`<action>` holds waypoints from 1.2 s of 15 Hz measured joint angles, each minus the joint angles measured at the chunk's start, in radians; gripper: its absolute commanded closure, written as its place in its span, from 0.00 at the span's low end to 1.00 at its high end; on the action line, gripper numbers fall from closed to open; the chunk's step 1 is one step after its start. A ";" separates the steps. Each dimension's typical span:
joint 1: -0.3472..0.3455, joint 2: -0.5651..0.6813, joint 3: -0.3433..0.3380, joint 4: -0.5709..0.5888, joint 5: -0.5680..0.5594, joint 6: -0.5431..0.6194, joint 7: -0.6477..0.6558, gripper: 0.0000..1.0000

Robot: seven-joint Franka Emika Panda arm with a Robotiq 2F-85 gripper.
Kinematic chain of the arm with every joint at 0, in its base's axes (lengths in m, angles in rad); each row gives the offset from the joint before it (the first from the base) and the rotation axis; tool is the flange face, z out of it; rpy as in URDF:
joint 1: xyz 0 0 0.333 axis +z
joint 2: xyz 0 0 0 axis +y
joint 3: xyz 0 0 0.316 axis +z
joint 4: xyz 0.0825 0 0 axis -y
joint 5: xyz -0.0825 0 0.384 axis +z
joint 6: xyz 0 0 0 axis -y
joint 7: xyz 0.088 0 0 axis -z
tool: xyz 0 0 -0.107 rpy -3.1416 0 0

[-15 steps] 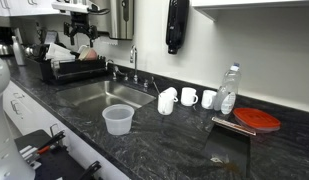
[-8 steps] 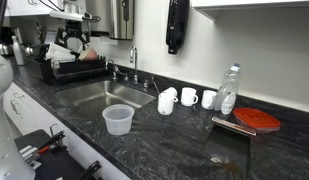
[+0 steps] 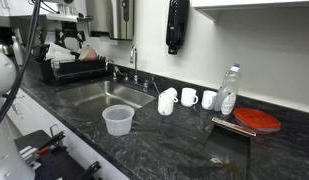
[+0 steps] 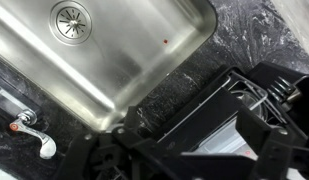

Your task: Remove the clear bowl from the dish rack and place it in the sink

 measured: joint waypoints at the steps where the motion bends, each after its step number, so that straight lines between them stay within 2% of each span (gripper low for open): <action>1: 0.000 0.001 0.000 0.002 0.000 0.000 0.000 0.00; 9: 0.004 0.006 -0.001 0.006 -0.002 0.004 0.016 0.00; 14: 0.061 0.078 0.000 0.094 -0.061 0.011 0.126 0.00; 18: 0.116 0.168 0.001 0.172 -0.066 0.012 0.207 0.00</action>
